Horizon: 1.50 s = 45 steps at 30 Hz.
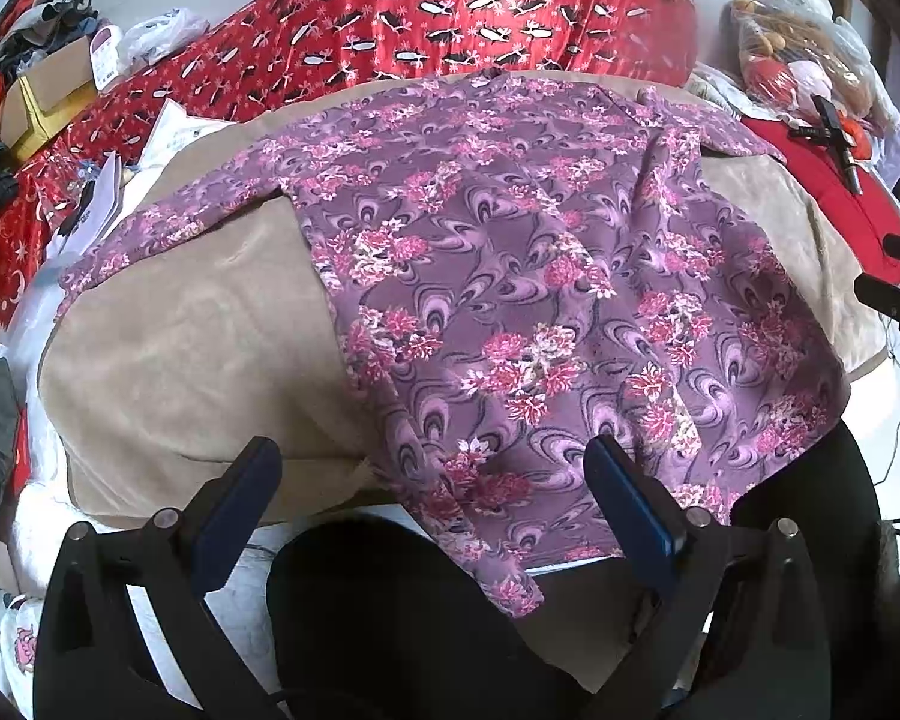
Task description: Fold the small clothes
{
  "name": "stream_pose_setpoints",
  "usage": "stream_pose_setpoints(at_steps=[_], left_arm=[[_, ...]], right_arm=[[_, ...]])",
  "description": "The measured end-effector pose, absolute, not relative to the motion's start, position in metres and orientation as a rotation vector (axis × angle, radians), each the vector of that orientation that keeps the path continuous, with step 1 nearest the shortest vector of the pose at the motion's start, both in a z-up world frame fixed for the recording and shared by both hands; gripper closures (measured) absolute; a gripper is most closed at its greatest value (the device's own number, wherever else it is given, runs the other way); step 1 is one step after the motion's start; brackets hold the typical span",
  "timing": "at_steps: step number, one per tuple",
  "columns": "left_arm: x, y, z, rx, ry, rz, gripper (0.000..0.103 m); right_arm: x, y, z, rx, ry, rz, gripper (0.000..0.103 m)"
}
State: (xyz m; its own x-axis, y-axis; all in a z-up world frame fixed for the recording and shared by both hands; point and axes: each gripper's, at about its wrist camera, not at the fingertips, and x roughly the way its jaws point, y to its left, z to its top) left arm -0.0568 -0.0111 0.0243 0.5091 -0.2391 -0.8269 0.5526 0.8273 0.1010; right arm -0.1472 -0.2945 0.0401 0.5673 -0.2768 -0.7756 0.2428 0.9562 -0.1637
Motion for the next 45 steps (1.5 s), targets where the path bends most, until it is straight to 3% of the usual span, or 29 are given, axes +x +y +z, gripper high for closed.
stream_pose_setpoints(at_steps=[13, 23, 27, 28, 29, 30, 31, 32, 33, 35, 38, 41, 45], left_arm=[[-0.047, -0.012, 0.015, 0.378, 0.963, -0.489, 0.002], [-0.017, -0.005, -0.017, 0.353, 1.132, -0.441, 0.002], [-0.013, -0.009, -0.034, 0.366, 1.195, -0.442, 0.002], [-0.013, -0.011, -0.036, 0.359, 1.203, -0.453, 0.009], [-0.013, -0.014, -0.039, 0.358, 1.213, -0.469, 0.025], [-0.013, -0.016, -0.041, 0.365, 1.222, -0.479, 0.036], [-0.013, -0.018, -0.043, 0.371, 1.234, -0.485, 0.061], [-0.012, -0.019, -0.044, 0.378, 1.242, -0.482, 0.075], [-0.011, -0.018, -0.043, 0.378, 1.244, -0.48, 0.079], [-0.004, -0.005, -0.034, 0.312, 1.275, -0.5, 0.097], [0.012, 0.033, 0.002, 0.093, 1.302, -0.549, 0.097], [0.018, 0.062, 0.028, 0.064, 1.289, -0.529, 0.098], [0.015, 0.072, 0.006, 0.167, 1.348, -0.443, 0.098]], right_arm=[[-0.139, -0.301, 0.028, -0.02, 0.951, -0.294, 0.006], [-0.132, -0.325, -0.002, 0.043, 1.05, -0.317, 0.007], [-0.13, -0.34, -0.031, 0.132, 1.16, -0.301, 0.019], [-0.13, -0.341, -0.037, 0.155, 1.181, -0.282, 0.022], [-0.13, -0.34, -0.044, 0.18, 1.204, -0.251, 0.036], [-0.13, -0.338, -0.05, 0.2, 1.229, -0.209, 0.057], [-0.13, -0.334, -0.052, 0.202, 1.237, -0.18, 0.07], [-0.132, -0.332, -0.05, 0.197, 1.228, -0.162, 0.092], [-0.134, -0.33, -0.046, 0.195, 1.212, -0.148, 0.092], [-0.143, -0.331, -0.026, 0.222, 1.142, -0.114, 0.094], [-0.169, -0.344, 0.024, 0.338, 0.987, -0.064, 0.094], [-0.189, -0.353, 0.057, 0.366, 0.914, -0.077, 0.094], [-0.204, -0.364, 0.035, 0.4, 0.988, -0.136, 0.094]])
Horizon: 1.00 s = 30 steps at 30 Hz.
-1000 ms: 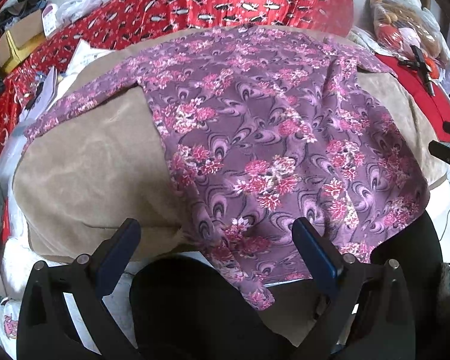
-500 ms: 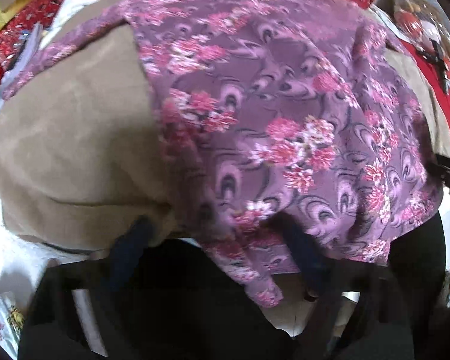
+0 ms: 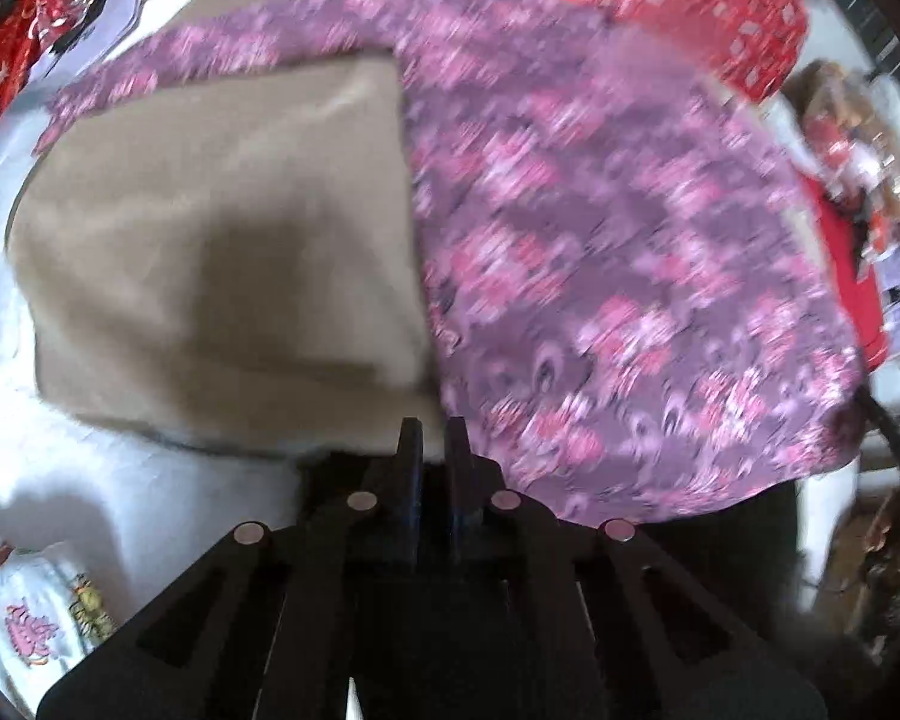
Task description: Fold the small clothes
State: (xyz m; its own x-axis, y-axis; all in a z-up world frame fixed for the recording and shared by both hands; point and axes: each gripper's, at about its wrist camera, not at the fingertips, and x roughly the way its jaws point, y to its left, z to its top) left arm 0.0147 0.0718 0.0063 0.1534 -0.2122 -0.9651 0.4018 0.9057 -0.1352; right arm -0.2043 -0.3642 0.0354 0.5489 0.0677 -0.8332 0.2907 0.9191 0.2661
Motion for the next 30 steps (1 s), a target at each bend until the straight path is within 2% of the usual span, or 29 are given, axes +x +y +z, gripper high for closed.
stream_pose_setpoints(at_steps=[4, 7, 8, 10, 11, 12, 14, 17, 18, 22, 24, 27, 30], left_arm=[[0.015, 0.081, -0.017, 0.114, 1.435, -0.453, 0.098], [0.013, 0.071, -0.002, 0.116, 1.38, -0.504, 0.097], [0.013, 0.062, 0.007, 0.135, 1.34, -0.52, 0.093], [0.019, 0.044, 0.018, 0.148, 1.288, -0.549, 0.077], [0.019, 0.033, 0.023, 0.152, 1.263, -0.558, 0.062], [0.021, 0.02, 0.024, 0.158, 1.239, -0.563, 0.054], [0.027, -0.004, 0.02, 0.194, 1.216, -0.559, 0.053], [0.04, -0.033, 0.004, 0.231, 1.272, -0.552, 0.053], [0.044, -0.037, 0.003, 0.229, 1.287, -0.559, 0.053], [0.068, -0.052, 0.006, 0.229, 1.261, -0.553, 0.053], [0.086, -0.064, 0.003, 0.231, 1.258, -0.532, 0.053], [0.112, -0.081, -0.001, 0.217, 1.26, -0.507, 0.053], [0.132, -0.096, -0.008, 0.169, 1.272, -0.507, 0.053]], right_arm=[[-0.206, -0.367, -0.011, 0.451, 1.111, -0.186, 0.094], [-0.19, -0.361, -0.006, 0.4, 1.126, -0.212, 0.087], [-0.187, -0.363, 0.0, 0.383, 1.099, -0.218, 0.086], [-0.179, -0.365, 0.017, 0.377, 1.024, -0.207, 0.085], [-0.175, -0.366, 0.02, 0.381, 0.999, -0.204, 0.082], [-0.167, -0.366, 0.019, 0.375, 0.986, -0.207, 0.081], [-0.151, -0.367, 0.005, 0.344, 1.012, -0.212, 0.08], [-0.126, -0.369, -0.038, 0.321, 1.212, -0.213, 0.082], [-0.124, -0.372, -0.036, 0.332, 1.2, -0.199, 0.083], [-0.126, -0.436, 0.005, 0.495, 0.997, -0.235, 0.08], [-0.129, -0.498, 0.021, 0.623, 0.889, -0.36, 0.057], [-0.129, -0.59, 0.018, 0.82, 0.77, -0.55, 0.055], [-0.118, -0.671, -0.007, 1.015, 0.696, -0.671, 0.055]])
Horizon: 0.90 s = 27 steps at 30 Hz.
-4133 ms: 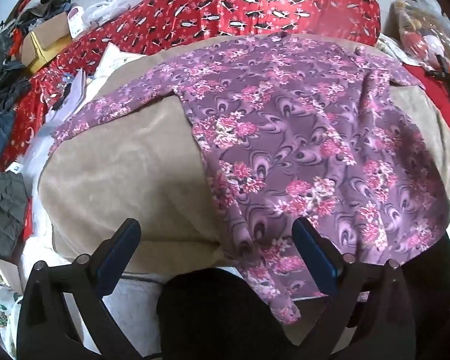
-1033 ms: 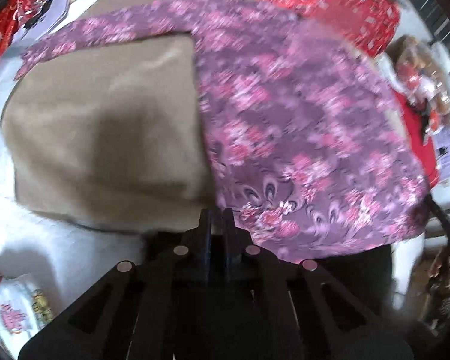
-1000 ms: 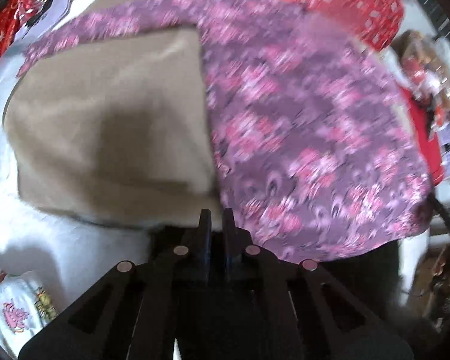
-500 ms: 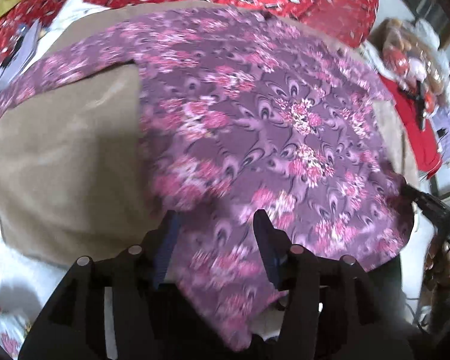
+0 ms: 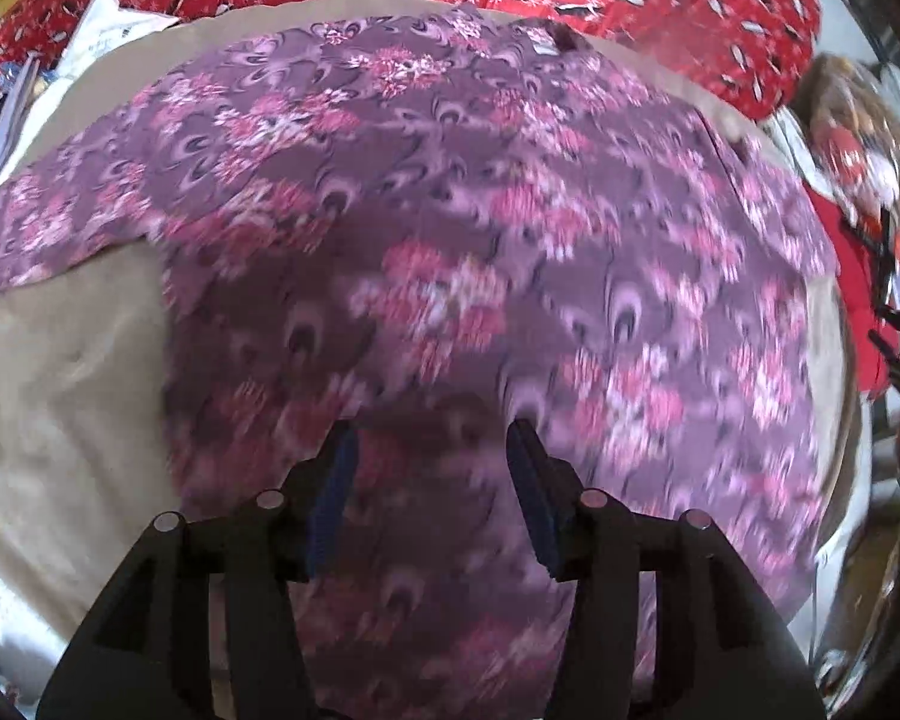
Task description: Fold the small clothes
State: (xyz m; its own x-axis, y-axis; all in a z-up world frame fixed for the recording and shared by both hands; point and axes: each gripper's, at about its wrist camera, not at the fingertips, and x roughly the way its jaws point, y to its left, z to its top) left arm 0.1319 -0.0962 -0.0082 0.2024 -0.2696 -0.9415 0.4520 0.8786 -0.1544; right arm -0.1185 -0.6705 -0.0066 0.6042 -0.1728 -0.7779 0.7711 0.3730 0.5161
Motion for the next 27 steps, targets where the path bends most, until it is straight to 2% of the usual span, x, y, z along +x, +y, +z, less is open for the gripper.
stream_pose_setpoints(at_steps=[3, 6, 9, 10, 11, 14, 17, 20, 23, 27], left_arm=[[0.142, -0.103, -0.014, 0.142, 1.281, -0.518, 0.053], [0.151, -0.11, -0.015, 0.16, 1.273, -0.523, 0.053], [0.162, -0.12, -0.01, 0.19, 1.235, -0.517, 0.053], [0.166, -0.122, -0.008, 0.193, 1.219, -0.514, 0.053], [0.171, -0.125, -0.006, 0.197, 1.206, -0.51, 0.053], [0.189, -0.134, -0.003, 0.213, 1.175, -0.498, 0.053], [0.203, -0.138, -0.009, 0.228, 1.158, -0.471, 0.049], [0.216, -0.135, -0.027, 0.214, 1.201, -0.444, 0.049], [0.219, -0.129, -0.031, 0.174, 1.205, -0.451, 0.046], [0.223, -0.122, -0.026, 0.127, 1.225, -0.494, 0.046]], right_arm=[[-0.098, -0.721, -0.029, 1.16, 0.596, -0.718, 0.055], [-0.072, -0.751, -0.054, 1.228, 0.604, -0.766, 0.054], [-0.051, -0.769, -0.058, 1.194, 0.561, -0.788, 0.053], [-0.045, -0.774, -0.058, 1.174, 0.573, -0.78, 0.059], [-0.041, -0.776, -0.056, 1.148, 0.58, -0.77, 0.096], [-0.04, -0.777, -0.031, 1.002, 0.567, -0.79, 0.096], [-0.054, -0.783, -0.004, 0.909, 0.509, -0.918, 0.096], [-0.039, -0.779, 0.005, 0.865, 0.556, -0.934, 0.096], [-0.019, -0.752, 0.025, 0.811, 0.518, -0.822, 0.096], [0.031, -0.696, 0.048, 0.739, 0.557, -0.608, 0.096]])
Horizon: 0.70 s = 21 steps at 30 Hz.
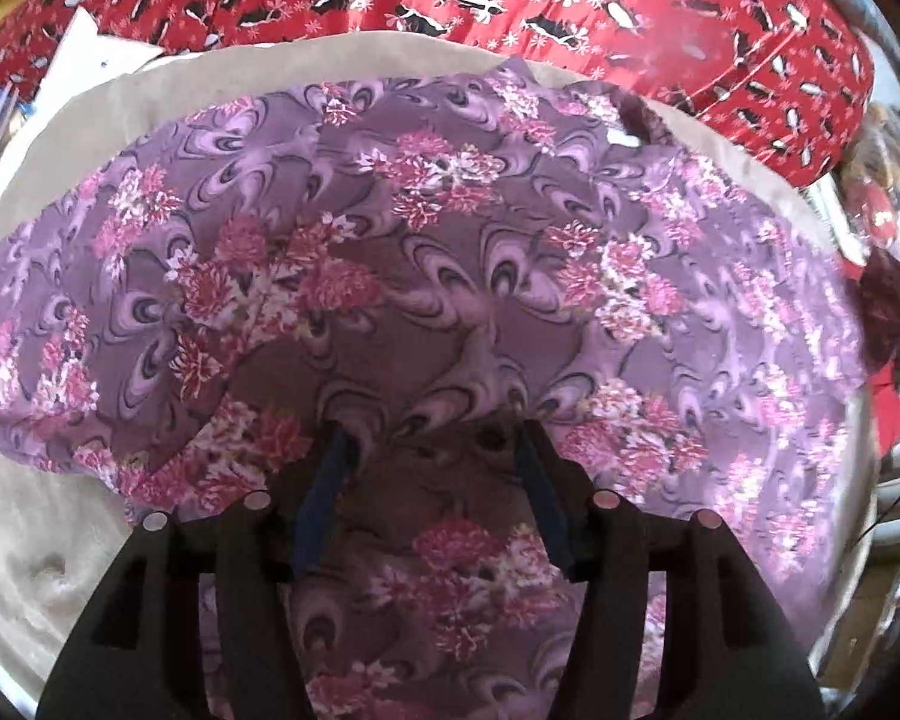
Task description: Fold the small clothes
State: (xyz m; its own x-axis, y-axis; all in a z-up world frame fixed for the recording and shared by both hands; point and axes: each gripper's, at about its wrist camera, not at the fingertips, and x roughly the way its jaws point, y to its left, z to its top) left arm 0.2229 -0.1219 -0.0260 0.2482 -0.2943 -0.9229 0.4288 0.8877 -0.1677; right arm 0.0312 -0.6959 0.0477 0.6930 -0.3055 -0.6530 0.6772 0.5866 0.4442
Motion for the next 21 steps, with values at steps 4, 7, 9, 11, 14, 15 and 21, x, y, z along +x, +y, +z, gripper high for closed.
stream_pose_setpoints(at_steps=[4, 7, 9, 11, 14, 15, 21], left_arm=[[0.228, -0.113, -0.017, 0.056, 1.24, -0.537, 0.046], [0.23, -0.106, -0.009, 0.029, 1.24, -0.557, 0.046], [0.233, -0.099, -0.004, 0.007, 1.238, -0.574, 0.046], [0.234, -0.092, 0.002, -0.016, 1.234, -0.588, 0.046], [0.237, -0.077, 0.009, -0.045, 1.224, -0.606, 0.046], [0.239, -0.072, 0.011, -0.054, 1.222, -0.61, 0.046], [0.244, -0.049, 0.019, -0.125, 1.219, -0.638, 0.046]], right_arm=[[0.074, -0.626, 0.062, 0.68, 0.619, -0.426, 0.096], [0.113, -0.56, 0.064, 0.632, 0.677, -0.3, 0.096], [0.135, -0.521, 0.06, 0.599, 0.719, -0.243, 0.096], [0.152, -0.484, 0.057, 0.567, 0.76, -0.189, 0.096], [0.178, -0.43, 0.051, 0.521, 0.813, -0.114, 0.095], [0.182, -0.416, 0.049, 0.511, 0.824, -0.093, 0.095], [0.203, -0.317, 0.02, 0.486, 0.9, 0.05, 0.089]])
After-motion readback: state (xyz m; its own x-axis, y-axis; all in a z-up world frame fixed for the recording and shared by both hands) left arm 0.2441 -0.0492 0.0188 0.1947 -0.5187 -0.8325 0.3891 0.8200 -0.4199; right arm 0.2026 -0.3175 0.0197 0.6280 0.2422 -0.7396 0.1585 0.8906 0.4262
